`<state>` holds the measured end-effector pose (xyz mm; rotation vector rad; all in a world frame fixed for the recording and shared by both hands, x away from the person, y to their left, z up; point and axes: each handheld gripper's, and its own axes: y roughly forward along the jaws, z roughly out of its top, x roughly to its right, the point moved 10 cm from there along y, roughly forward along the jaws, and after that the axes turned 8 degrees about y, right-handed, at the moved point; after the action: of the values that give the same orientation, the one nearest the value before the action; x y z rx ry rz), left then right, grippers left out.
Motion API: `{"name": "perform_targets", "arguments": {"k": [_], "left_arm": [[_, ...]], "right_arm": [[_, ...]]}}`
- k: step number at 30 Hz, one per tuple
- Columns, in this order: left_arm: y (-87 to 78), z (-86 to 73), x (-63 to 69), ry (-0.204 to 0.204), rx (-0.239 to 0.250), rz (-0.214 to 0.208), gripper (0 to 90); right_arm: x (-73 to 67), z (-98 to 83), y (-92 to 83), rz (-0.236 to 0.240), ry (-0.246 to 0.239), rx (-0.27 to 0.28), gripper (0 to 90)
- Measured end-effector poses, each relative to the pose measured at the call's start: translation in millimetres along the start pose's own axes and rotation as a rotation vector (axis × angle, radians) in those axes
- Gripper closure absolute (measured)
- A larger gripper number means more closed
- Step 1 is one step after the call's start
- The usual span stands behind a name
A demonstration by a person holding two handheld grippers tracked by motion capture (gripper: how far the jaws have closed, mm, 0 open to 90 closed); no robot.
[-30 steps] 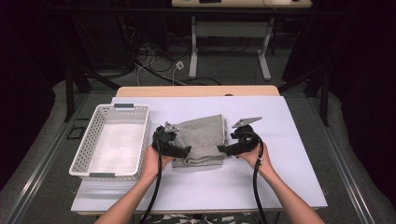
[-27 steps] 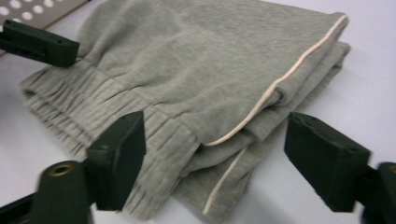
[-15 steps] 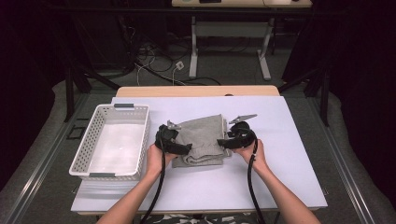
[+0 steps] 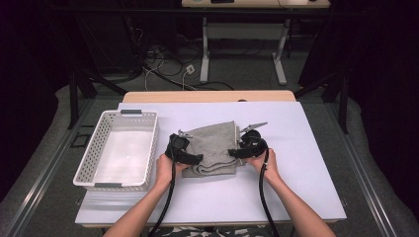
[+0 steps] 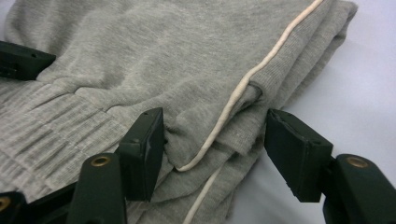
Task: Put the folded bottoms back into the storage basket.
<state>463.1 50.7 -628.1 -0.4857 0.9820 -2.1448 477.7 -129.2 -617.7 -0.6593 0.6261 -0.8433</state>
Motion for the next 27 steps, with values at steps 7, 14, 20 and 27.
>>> {"name": "perform_targets", "arguments": {"k": [7, 14, 20, 27], "left_arm": [[3.2, -1.0, -0.5, 0.012, -0.005, -0.003, 20.8], [3.5, 0.6, 3.0, 0.03, 0.011, -0.016, 29.9], [2.8, 1.7, 8.2, 0.039, 0.037, -0.05, 44.2], [3.2, 3.0, 15.1, 0.021, 0.064, -0.11, 64.9]], "right_arm": [[1.7, -2.9, 7.1, 0.025, 0.044, -0.019, 38.2], [2.8, -2.5, 9.2, 0.033, 0.054, -0.027, 39.6], [1.1, -2.3, 9.8, 0.04, 0.057, -0.017, 46.4], [0.7, -2.7, 9.6, 0.041, 0.055, -0.011, 52.7]]}}
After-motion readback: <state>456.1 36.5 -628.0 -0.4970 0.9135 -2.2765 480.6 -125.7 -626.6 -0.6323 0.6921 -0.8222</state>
